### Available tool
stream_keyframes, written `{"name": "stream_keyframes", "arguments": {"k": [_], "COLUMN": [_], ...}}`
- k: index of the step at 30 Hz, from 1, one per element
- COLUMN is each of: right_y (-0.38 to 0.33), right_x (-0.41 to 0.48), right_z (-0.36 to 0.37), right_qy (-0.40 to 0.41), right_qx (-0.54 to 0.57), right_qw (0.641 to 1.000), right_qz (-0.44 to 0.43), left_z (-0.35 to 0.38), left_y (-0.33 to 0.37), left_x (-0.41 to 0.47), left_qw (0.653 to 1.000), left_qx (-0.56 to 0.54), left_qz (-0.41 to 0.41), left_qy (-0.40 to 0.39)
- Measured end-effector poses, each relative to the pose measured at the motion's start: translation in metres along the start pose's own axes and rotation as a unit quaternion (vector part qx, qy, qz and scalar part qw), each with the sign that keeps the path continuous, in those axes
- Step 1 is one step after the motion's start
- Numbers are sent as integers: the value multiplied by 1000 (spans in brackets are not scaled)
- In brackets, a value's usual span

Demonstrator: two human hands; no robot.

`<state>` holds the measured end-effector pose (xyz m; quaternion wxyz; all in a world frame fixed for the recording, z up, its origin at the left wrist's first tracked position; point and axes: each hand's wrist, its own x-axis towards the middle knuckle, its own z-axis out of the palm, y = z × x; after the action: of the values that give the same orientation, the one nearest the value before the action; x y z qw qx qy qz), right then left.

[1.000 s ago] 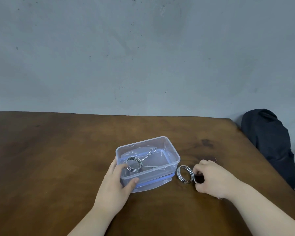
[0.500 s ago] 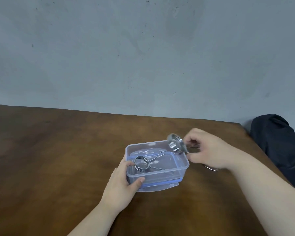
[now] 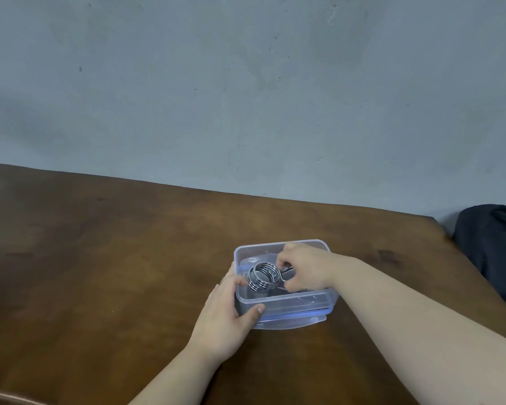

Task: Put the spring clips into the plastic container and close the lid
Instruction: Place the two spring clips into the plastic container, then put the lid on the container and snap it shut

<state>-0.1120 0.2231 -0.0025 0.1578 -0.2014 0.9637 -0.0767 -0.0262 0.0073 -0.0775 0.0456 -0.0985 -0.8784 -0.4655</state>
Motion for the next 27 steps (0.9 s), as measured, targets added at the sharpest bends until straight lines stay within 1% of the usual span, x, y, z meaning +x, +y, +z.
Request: {"name": "stream_keyframes", "arguments": {"k": [9,12,16,18,19,21,22,23,27], "right_y": [3,1,0,0,-1,-4,-5,-5,-5], "right_x": [-5,-16,-44,-64,-71,-80,-81,-80,-79], "right_z": [-2,-5,0,7,13,25,31,35,35], "right_qy": [10,51,145,153,139,120,124,135,155], "right_qx": [5,9,63,82,66,-33,-76,-92,-76], "right_qw": [1000,999,987,984,987,990,987,984,983], "right_qz": [18,10,-21,-44,-54,-63,-65,-70,-60], "left_z": [0,-1,-3,-4,-4,-4,-4,-4,-5], "left_y": [4,5,9,8,8,6,5,7,9], "left_x": [1,0,-2,-3,-3,-2,-2,-3,-5], "left_qw": [1000,1000,999,998,998,998,999,999,999], "left_qx": [-2,-17,-43,-55,-59,-59,-48,-35,12], "left_qz": [4,16,24,19,9,-4,-7,-8,4], "left_qy": [-5,-3,11,12,8,-6,-18,-25,-35]}}
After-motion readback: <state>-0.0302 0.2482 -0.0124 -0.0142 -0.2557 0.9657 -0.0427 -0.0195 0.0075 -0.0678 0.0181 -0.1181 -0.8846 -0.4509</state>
